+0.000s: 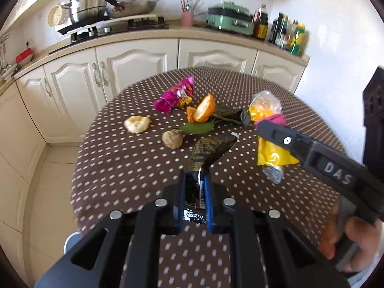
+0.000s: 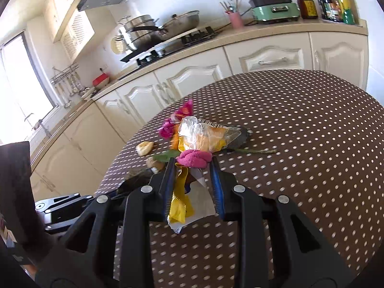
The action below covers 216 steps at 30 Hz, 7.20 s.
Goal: Collect trash
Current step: 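Carry both items over the blue bin and open both tools to drop them, then return to the table and grasp the walnut with the left tool while the right grasps orange peel, then carry the walnut and orange peel over the blue bin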
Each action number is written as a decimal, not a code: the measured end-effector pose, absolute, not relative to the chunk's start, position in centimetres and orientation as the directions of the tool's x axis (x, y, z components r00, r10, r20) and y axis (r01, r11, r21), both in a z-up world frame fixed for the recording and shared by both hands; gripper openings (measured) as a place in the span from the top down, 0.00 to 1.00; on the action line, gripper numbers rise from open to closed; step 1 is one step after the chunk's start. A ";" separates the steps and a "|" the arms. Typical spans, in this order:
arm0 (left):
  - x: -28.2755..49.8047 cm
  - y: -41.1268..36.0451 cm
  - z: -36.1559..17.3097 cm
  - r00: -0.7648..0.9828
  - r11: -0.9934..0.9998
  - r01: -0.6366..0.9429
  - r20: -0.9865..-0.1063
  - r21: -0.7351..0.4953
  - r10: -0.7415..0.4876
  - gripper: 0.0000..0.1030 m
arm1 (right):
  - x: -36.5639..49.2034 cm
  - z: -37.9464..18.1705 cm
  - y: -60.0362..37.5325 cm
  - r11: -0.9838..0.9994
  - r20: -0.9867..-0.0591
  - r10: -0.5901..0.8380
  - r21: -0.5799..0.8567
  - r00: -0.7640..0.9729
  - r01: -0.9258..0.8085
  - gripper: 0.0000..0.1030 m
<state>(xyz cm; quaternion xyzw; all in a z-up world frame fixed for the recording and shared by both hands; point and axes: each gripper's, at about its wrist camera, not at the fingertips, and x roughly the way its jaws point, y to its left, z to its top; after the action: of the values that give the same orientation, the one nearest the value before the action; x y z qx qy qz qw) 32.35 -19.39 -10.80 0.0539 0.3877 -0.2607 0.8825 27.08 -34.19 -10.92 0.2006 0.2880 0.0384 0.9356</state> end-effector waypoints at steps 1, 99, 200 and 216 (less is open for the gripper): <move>31.8 -18.4 -10.4 0.573 0.862 0.494 -0.702 -0.116 -0.423 0.87 | 26.8 -10.7 -33.7 0.918 -0.520 0.194 0.395 0.832 0.034 0.73; 29.4 22.6 -31.6 0.522 0.930 -0.280 -0.851 -0.237 -0.059 0.46 | 34.0 -28.8 7.5 0.914 -0.796 0.379 0.244 0.472 -0.324 0.51; 25.9 17.2 -18.2 0.645 0.956 -0.025 -0.736 -0.291 -0.207 0.77 | 27.8 -8.7 1.9 0.859 -0.590 0.486 0.190 0.645 -0.475 0.86; 28.4 25.9 -36.3 0.380 0.920 -0.280 -0.911 -0.275 -0.157 0.77 | 33.7 -31.5 13.3 0.863 -0.855 0.428 0.290 0.294 -0.415 0.86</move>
<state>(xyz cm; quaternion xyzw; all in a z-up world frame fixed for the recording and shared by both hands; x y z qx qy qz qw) 28.35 25.92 -36.34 -0.1968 0.5553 0.0381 0.8071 33.67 13.31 -31.48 0.0062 0.5334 0.2621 0.8042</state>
